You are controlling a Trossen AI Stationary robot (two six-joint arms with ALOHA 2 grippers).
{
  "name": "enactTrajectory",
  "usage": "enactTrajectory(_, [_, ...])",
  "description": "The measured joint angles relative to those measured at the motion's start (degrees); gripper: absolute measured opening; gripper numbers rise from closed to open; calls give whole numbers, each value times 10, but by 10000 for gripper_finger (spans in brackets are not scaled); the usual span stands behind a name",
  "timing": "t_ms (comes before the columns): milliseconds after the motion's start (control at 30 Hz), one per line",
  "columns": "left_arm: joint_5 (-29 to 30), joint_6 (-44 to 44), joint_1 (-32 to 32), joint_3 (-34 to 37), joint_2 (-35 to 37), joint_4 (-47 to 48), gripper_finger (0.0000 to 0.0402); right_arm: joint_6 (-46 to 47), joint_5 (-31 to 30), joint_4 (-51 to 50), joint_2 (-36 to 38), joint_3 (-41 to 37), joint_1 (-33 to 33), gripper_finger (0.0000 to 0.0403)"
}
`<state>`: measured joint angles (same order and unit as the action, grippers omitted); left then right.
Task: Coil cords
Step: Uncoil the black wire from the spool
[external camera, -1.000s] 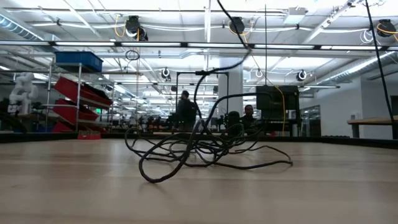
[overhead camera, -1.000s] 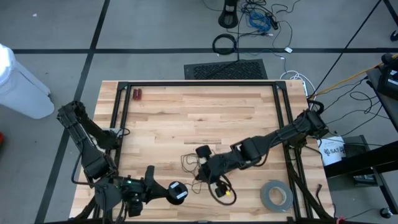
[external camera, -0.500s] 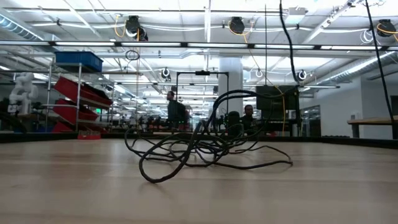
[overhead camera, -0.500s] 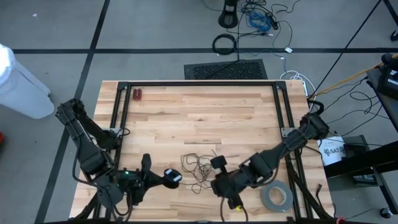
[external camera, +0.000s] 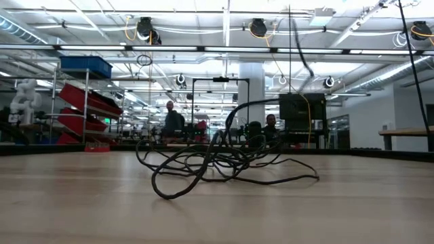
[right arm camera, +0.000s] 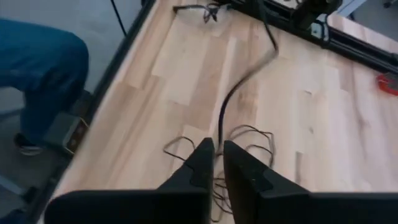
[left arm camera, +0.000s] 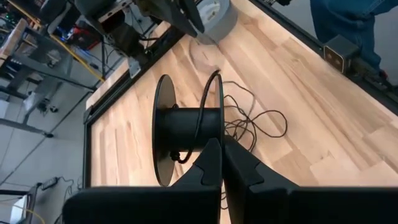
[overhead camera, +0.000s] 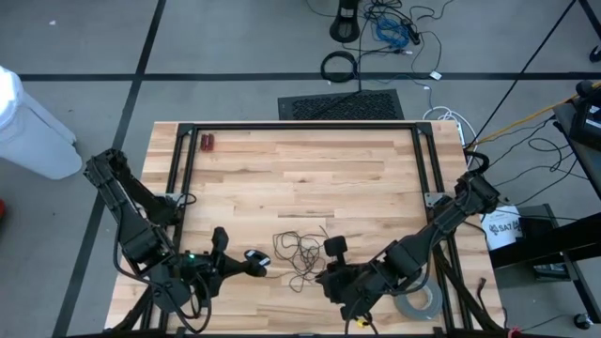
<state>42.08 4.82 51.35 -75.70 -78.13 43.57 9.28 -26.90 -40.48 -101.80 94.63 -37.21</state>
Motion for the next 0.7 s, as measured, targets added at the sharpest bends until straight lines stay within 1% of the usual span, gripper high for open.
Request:
enactTrajectory(133, [0, 0, 0, 0, 0, 0, 0, 23, 13, 3, 0, -11, 0, 58])
enactTrajectory(200, [0, 0, 0, 0, 0, 0, 0, 37, 1, 12, 0, -30, 0, 76])
enactTrajectory(233, [0, 0, 0, 0, 0, 0, 0, 43, -11, 36, 0, -48, 0, 84])
enactTrajectory(300, [0, 0, 0, 0, 0, 0, 0, 36, -32, 114, -2, -89, 2, 99])
enactTrajectory(400, [0, 0, 0, 0, 0, 1, 0, -14, -66, 270, -3, -146, 15, 119])
enactTrajectory(467, [0, 0, 0, 0, 0, 2, 0, -50, -77, 362, -3, -170, 27, 130])
enactTrajectory(500, [0, 0, 0, 0, 0, 3, 0, -66, -77, 389, -3, -177, 33, 135])
enactTrajectory(567, [0, 0, 0, 0, 0, 3, 0, -81, -59, 416, -3, -181, 46, 144])
enactTrajectory(700, [0, 0, 0, 0, 0, 3, 0, -66, 21, 456, -8, -181, 74, 160])
